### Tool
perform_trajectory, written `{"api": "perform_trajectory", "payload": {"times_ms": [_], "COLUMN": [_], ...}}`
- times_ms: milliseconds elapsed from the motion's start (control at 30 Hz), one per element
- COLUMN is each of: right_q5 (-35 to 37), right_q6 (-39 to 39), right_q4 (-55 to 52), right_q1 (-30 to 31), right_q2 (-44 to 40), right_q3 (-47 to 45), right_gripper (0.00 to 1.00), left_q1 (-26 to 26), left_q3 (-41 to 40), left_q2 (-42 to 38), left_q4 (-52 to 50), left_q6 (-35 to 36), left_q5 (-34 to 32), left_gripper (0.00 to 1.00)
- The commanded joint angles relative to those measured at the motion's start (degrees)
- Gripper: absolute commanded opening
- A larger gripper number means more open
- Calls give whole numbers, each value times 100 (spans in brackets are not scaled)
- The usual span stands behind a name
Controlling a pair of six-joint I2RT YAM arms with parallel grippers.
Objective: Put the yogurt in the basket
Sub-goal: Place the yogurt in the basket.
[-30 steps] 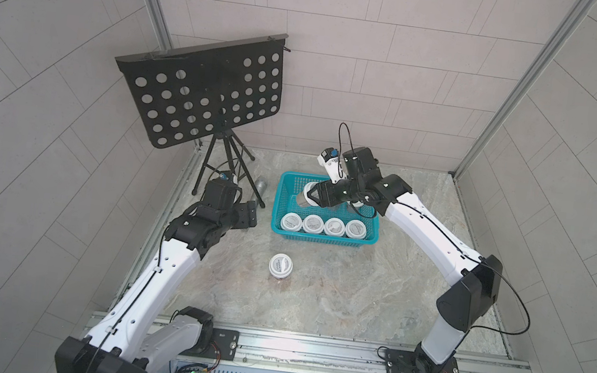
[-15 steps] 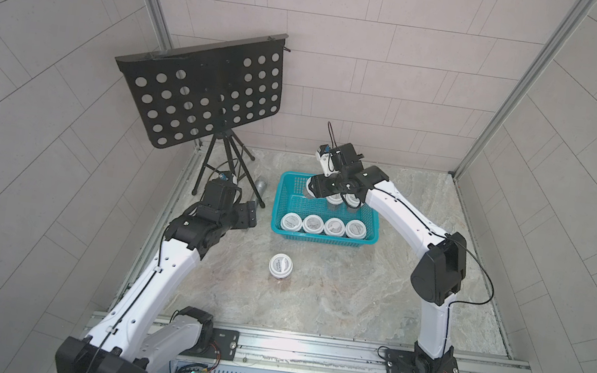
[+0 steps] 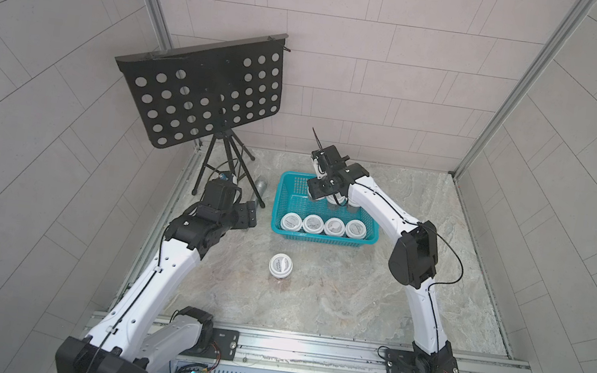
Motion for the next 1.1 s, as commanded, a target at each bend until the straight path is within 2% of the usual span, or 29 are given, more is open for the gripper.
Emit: {"api": "perform_trajectory", "payload": {"times_ms": [0, 367, 1067], "right_q5": [225, 405, 431], "right_q6": [-102, -211, -233], "right_q4": [-310, -703, -856], "right_q1": [32, 96, 105], "right_q2": [199, 833, 1286], "right_q3": [329, 1106, 1480], "right_gripper": [60, 60, 61], "left_q1": [52, 71, 81], "left_q3": [-35, -36, -45], "left_q2": [-89, -87, -101], "left_q4": [4, 4, 4], "left_q6": [46, 40, 48], "left_q5": [-33, 0, 25], "left_gripper": [88, 88, 88]}}
